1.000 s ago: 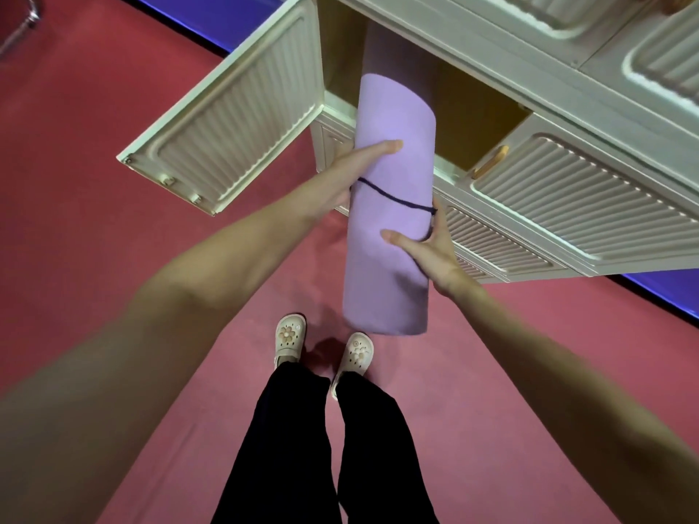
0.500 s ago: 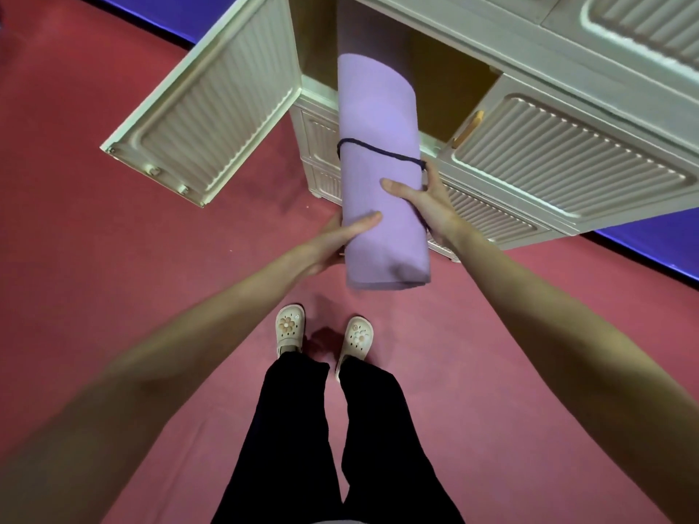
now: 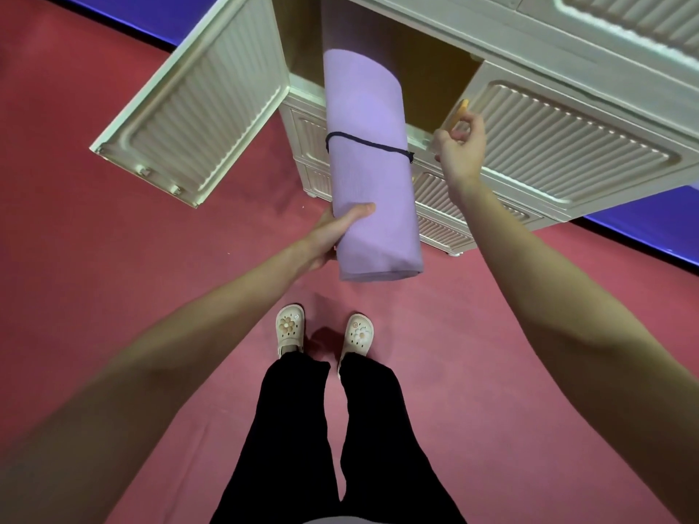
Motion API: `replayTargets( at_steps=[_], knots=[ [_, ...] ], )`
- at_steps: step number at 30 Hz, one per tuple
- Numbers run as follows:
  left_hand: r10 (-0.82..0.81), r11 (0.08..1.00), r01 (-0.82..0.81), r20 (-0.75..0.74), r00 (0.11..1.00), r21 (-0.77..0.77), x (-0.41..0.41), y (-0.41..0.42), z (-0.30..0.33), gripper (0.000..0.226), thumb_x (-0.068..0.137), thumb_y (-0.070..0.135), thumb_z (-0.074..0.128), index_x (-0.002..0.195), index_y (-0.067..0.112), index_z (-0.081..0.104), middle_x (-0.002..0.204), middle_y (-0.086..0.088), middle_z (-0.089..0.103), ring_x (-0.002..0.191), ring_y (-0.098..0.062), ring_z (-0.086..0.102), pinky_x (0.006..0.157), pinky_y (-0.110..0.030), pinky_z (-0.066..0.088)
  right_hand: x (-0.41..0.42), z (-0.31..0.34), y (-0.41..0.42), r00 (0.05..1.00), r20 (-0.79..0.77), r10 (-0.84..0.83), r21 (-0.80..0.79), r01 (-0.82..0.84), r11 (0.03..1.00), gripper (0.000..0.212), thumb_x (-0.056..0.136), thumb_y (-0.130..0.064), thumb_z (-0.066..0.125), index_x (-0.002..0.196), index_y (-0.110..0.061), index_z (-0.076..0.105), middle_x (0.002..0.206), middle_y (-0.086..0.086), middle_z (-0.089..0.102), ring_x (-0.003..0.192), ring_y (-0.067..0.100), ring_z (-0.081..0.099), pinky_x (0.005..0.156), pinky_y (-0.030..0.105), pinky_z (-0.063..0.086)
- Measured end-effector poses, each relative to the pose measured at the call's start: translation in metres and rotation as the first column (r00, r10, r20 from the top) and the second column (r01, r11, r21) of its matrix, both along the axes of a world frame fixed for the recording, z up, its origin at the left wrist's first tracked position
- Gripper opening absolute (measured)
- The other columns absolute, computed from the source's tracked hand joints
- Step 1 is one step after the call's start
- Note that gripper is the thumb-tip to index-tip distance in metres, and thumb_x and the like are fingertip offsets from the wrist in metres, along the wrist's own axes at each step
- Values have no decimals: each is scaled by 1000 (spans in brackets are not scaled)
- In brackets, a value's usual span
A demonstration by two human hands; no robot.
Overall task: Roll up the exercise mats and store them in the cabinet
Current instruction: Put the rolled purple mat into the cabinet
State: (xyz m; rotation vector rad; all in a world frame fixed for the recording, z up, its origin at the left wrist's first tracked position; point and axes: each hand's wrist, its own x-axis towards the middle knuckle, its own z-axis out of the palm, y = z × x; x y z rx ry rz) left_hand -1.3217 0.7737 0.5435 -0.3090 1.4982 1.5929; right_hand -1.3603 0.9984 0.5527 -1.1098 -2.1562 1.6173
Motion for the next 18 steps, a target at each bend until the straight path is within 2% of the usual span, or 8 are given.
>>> replayTargets(
  at_steps=[4, 6, 8, 12, 14, 18],
  knots=[
    [-20, 1000, 20, 3, 1000, 20, -3, -6, 1, 80, 58, 53, 77, 129, 24, 53, 119, 2, 69, 108, -18, 67, 99, -44, 50, 5, -1, 0, 1000, -1, -20, 44, 20, 999, 16, 68, -21, 56, 80, -26, 46, 72, -6, 49, 69, 16, 52, 73, 46, 52],
    [-30, 999, 30, 0, 1000, 25, -4, -8, 2, 80, 60, 53, 76, 130, 22, 53, 120, 2, 69, 108, -17, 66, 98, -41, 51, 24, 2, -15, 998, -28, -49, 100, 52, 994, 14, 75, -24, 57, 73, -26, 43, 67, -8, 50, 63, 12, 51, 69, 44, 50],
    [-39, 999, 40, -12, 999, 19, -3, -8, 5, 77, 62, 53, 74, 130, 23, 52, 119, 3, 69, 107, -16, 67, 95, -40, 52, 56, 4, -36, 994, -66, -85, 180, 96, 979, 15, 82, -27, 55, 73, -23, 44, 67, -9, 50, 61, 8, 48, 68, 41, 47],
    [-48, 999, 48, -7, 999, 4, -3, -6, 11, 78, 61, 53, 75, 129, 21, 52, 117, 4, 70, 107, -15, 67, 92, -39, 53, 128, 1, -67, 975, -101, -196, 272, 216, 938, 14, 85, -24, 57, 78, -21, 45, 80, 0, 49, 69, 24, 52, 68, 46, 48],
    [-35, 999, 35, 17, 999, -31, -3, -5, 15, 84, 54, 55, 76, 127, 18, 54, 114, 2, 71, 103, -15, 69, 89, -38, 54, 158, 3, -77, 962, -95, -257, 283, 273, 919, 15, 87, -22, 59, 83, -18, 45, 87, 1, 47, 67, 20, 52, 66, 39, 48],
    [-7, 997, 9, 21, 1000, -73, -1, 3, 20, 77, 56, 52, 77, 122, 17, 57, 108, 3, 73, 95, -15, 71, 79, -34, 56, 206, 3, -86, 902, -88, -422, 283, 429, 858, 20, 87, -24, 62, 90, -12, 47, 93, 3, 46, 65, 11, 53, 63, 31, 46]
  ],
)
